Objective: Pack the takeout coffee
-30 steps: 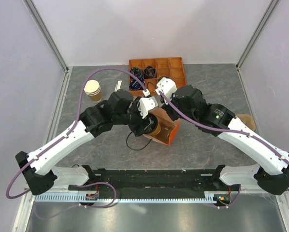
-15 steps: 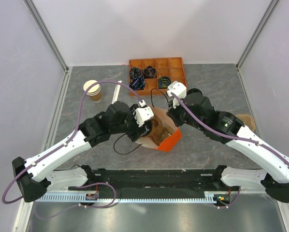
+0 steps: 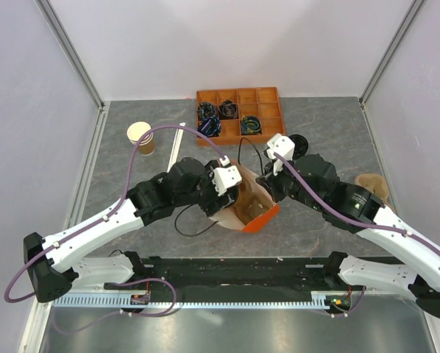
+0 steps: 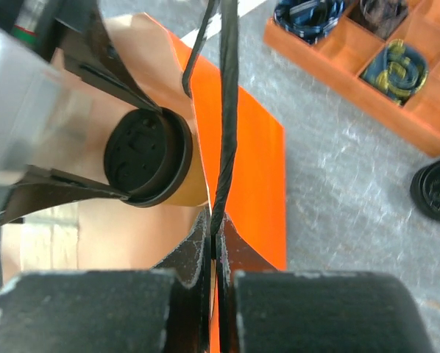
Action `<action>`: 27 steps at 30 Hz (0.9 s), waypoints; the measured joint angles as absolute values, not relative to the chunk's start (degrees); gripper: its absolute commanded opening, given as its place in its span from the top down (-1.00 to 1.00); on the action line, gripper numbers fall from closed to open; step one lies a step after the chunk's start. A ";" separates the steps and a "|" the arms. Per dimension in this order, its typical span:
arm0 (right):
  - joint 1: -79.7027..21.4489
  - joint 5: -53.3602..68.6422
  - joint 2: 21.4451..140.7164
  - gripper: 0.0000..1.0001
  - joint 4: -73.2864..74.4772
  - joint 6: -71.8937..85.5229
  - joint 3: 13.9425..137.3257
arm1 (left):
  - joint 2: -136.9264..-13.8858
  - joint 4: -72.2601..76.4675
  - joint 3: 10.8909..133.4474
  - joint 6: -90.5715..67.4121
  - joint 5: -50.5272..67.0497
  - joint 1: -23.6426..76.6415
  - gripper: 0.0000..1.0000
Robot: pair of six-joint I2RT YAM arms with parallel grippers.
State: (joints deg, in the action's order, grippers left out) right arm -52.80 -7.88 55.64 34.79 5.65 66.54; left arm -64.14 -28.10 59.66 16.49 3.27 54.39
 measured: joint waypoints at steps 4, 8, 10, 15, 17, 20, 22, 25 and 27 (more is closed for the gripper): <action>-53.43 -7.81 54.00 1.00 32.58 4.21 65.82 | -64.14 -27.86 60.29 17.78 2.15 54.41 0.39; -53.84 -7.35 53.65 1.00 30.92 3.84 65.65 | -64.14 -27.44 62.08 20.60 0.25 54.46 0.40; -53.89 -6.90 53.65 1.00 30.48 3.97 65.63 | -64.16 -27.11 63.16 22.00 -0.56 54.46 0.40; -53.89 -5.69 53.87 1.00 30.15 4.80 65.58 | -65.14 -25.91 65.69 25.21 -2.79 54.78 0.41; -53.89 -5.45 54.13 1.00 29.61 4.89 65.58 | -65.63 -25.71 65.95 26.20 -3.36 54.98 0.42; -54.15 -5.78 54.63 1.00 29.08 4.62 65.49 | -66.48 -25.65 65.95 27.35 -4.62 55.09 0.42; -54.81 -6.55 55.18 1.00 29.02 3.86 65.49 | -66.74 -25.67 65.95 27.94 -5.23 55.11 0.42; -56.40 -8.60 56.53 1.00 29.04 2.46 65.49 | -66.76 -26.74 66.24 28.73 -5.91 55.11 0.42; -57.30 -9.85 57.58 1.00 29.10 1.41 65.49 | -66.76 -27.86 67.07 29.08 -5.89 55.11 0.43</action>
State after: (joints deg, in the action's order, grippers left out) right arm -57.30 -9.85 57.58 29.10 1.41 65.49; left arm -66.76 -27.86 67.07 29.08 -5.89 55.11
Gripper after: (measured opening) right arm 0.021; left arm 0.763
